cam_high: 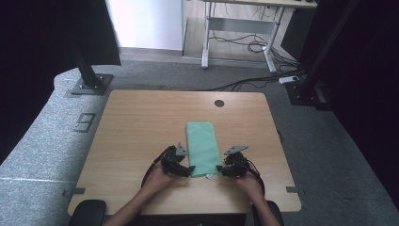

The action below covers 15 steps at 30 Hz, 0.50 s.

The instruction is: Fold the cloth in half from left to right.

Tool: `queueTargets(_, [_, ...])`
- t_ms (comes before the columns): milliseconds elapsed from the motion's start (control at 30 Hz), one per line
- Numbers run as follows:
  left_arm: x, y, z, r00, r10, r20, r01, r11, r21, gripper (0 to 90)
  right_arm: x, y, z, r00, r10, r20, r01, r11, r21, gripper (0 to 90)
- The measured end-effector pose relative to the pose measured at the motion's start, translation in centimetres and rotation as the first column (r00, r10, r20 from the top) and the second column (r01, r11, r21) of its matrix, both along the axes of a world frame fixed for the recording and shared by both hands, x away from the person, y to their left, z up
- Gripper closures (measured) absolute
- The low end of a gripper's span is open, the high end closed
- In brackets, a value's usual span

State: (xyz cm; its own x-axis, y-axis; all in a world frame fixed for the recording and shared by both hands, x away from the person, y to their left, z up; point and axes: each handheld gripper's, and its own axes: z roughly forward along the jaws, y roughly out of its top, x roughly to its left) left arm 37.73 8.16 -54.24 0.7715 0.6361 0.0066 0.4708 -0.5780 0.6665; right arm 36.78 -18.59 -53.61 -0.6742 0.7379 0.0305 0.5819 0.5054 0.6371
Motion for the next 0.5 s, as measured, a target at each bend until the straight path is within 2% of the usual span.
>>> queueTargets(100, [0.2, 0.9, -0.1, 0.9998, 0.017, -0.006, -0.017, 0.9998, -0.011, 18.9, -0.1, 0.5, 0.0, 1.0, 0.009, 0.003, -0.009, 1.0, 0.004, 49.7])
queueTargets(267, [0.5, 2.3, -0.1, 0.9988, 0.049, 0.002, -0.049, 0.9988, -0.002, 18.9, 0.2, 1.8, -0.3, 0.9993, 0.021, 0.029, -0.022, 1.0, 0.011, 45.7])
queueTargets(367, [0.9, 3.5, -0.1, 0.9969, 0.078, -0.004, -0.078, 0.9968, -0.012, 18.9, 0.7, 2.9, -0.4, 0.9985, 0.027, 0.048, -0.028, 0.999, 0.02, 44.9])
queueTargets(500, [1.3, 4.1, 0.0, 0.9959, 0.091, 0.002, -0.091, 0.9959, 0.001, 18.3, 1.2, 3.6, -0.5, 0.998, 0.028, 0.057, -0.03, 0.999, 0.028, 44.1])
